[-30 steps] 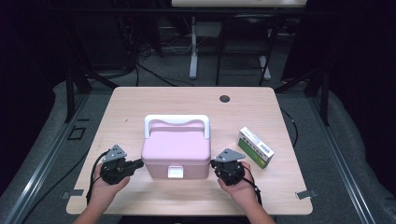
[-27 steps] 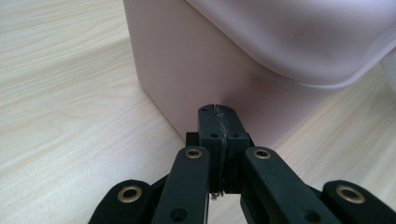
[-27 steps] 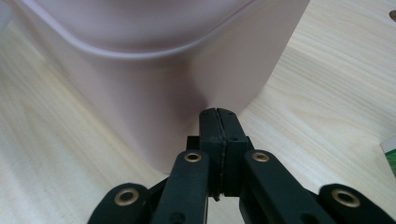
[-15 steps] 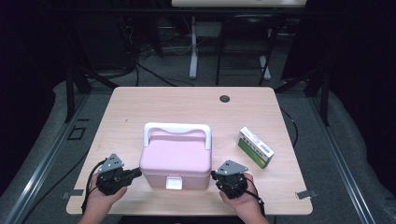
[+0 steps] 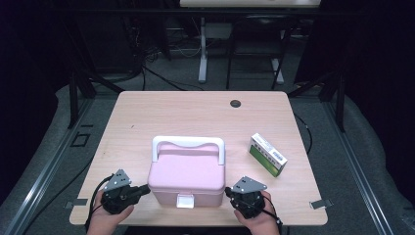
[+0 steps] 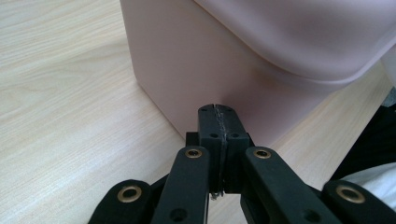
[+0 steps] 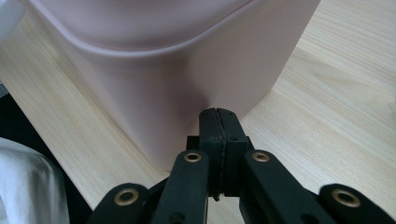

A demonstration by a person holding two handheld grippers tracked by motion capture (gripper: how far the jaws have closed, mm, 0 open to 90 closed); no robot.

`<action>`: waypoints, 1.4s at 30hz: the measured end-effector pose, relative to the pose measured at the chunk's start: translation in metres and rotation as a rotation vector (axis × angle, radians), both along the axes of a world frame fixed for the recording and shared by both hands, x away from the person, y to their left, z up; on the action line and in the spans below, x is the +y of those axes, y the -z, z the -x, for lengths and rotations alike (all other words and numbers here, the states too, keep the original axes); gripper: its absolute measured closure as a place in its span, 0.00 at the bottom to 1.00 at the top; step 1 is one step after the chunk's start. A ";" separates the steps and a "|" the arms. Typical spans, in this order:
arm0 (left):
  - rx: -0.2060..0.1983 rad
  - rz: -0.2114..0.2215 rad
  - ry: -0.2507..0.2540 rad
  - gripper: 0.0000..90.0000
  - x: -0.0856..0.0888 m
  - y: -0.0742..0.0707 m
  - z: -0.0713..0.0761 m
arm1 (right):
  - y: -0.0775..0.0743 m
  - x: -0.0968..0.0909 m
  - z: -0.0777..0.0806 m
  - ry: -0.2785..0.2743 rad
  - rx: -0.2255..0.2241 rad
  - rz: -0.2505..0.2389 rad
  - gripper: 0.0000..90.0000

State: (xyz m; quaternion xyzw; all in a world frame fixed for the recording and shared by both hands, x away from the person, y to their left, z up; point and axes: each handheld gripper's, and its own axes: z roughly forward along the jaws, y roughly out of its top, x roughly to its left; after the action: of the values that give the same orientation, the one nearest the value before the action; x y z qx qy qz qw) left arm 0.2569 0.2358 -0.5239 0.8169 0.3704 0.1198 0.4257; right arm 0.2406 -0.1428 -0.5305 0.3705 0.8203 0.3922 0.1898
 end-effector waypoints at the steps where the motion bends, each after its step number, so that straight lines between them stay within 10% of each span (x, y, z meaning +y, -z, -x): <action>1: 0.001 -0.004 0.002 1.00 -0.001 0.001 0.001 | 0.000 -0.001 0.000 0.001 0.002 -0.001 1.00; 24: 0.042 0.055 -0.032 0.75 0.014 -0.004 -0.011 | -0.006 -0.019 -0.013 0.039 -0.002 -0.051 0.76; 42: 0.020 0.086 -0.042 0.63 0.017 -0.053 -0.044 | -0.059 -0.033 -0.038 0.038 -0.035 -0.093 0.58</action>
State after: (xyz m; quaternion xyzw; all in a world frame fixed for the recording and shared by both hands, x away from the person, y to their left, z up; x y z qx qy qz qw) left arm 0.3009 0.2528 -0.4705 0.7909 0.3966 0.1048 0.4541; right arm 0.2782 -0.1763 -0.4719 0.3876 0.7905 0.4326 0.1942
